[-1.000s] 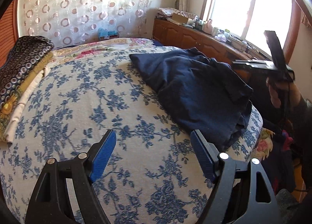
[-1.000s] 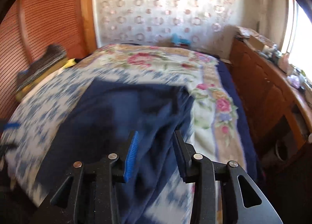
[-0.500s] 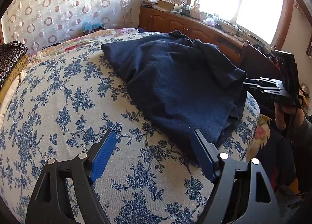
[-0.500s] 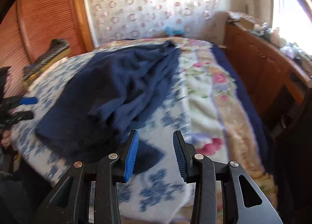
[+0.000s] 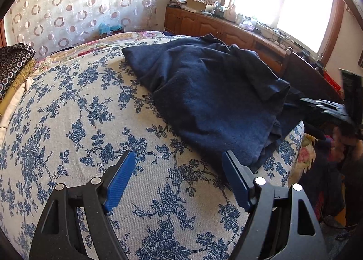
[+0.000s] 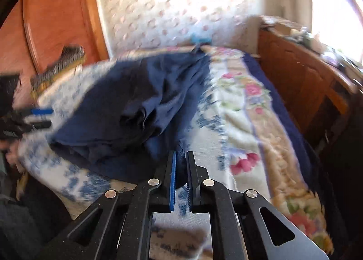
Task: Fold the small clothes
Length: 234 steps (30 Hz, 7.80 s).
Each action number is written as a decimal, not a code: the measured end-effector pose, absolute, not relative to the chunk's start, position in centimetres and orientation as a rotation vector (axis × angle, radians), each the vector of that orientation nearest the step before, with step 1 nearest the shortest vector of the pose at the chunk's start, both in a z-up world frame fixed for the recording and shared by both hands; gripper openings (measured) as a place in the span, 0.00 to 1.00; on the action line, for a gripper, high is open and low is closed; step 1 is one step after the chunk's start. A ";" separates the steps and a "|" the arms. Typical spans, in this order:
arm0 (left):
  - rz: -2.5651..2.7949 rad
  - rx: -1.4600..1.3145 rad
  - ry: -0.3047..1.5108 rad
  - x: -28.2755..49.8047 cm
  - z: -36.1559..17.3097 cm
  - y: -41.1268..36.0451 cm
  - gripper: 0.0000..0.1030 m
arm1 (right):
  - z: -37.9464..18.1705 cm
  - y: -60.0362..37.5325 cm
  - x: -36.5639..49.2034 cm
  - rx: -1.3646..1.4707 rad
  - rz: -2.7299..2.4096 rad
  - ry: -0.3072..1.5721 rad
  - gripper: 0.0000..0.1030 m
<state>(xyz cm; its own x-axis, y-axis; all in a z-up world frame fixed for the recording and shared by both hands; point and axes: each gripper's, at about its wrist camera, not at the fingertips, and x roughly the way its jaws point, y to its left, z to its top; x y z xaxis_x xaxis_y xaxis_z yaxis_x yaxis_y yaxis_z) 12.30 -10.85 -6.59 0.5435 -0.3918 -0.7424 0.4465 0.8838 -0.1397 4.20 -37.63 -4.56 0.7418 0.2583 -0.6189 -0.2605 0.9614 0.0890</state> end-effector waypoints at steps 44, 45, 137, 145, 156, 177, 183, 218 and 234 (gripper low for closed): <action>-0.664 0.134 0.870 10.1 -8.6 -15.5 0.29 | -6.1 -35.9 8.0 -0.055 0.237 0.578 0.06; -0.657 0.145 0.866 10.0 -8.6 -15.6 0.19 | -5.6 -36.9 7.1 -0.024 0.227 0.556 0.06; -0.597 -0.065 0.674 27.3 1.4 -11.6 0.05 | 2.7 -33.1 23.4 -0.223 0.387 0.522 0.04; -0.514 -0.029 0.752 31.7 -1.3 -11.2 0.23 | 0.3 -30.9 32.3 -0.208 0.427 0.641 0.04; -0.495 -0.023 0.831 33.5 -4.8 -11.1 0.73 | 3.0 -32.9 36.5 -0.113 0.260 0.660 0.47; -0.538 -0.108 0.968 35.5 -8.0 -12.6 0.45 | 0.0 -35.2 31.7 0.036 0.385 0.931 0.67; -0.586 -0.116 0.959 35.8 -7.4 -12.7 0.15 | -0.7 -35.3 33.1 0.037 0.419 0.937 0.49; -0.151 -0.297 0.482 20.1 6.9 20.6 0.12 | 11.5 -1.3 38.9 -0.242 0.940 0.526 0.17; 0.070 -0.382 0.600 21.4 -1.2 28.2 0.12 | 4.0 15.6 51.2 -0.407 0.961 0.636 0.24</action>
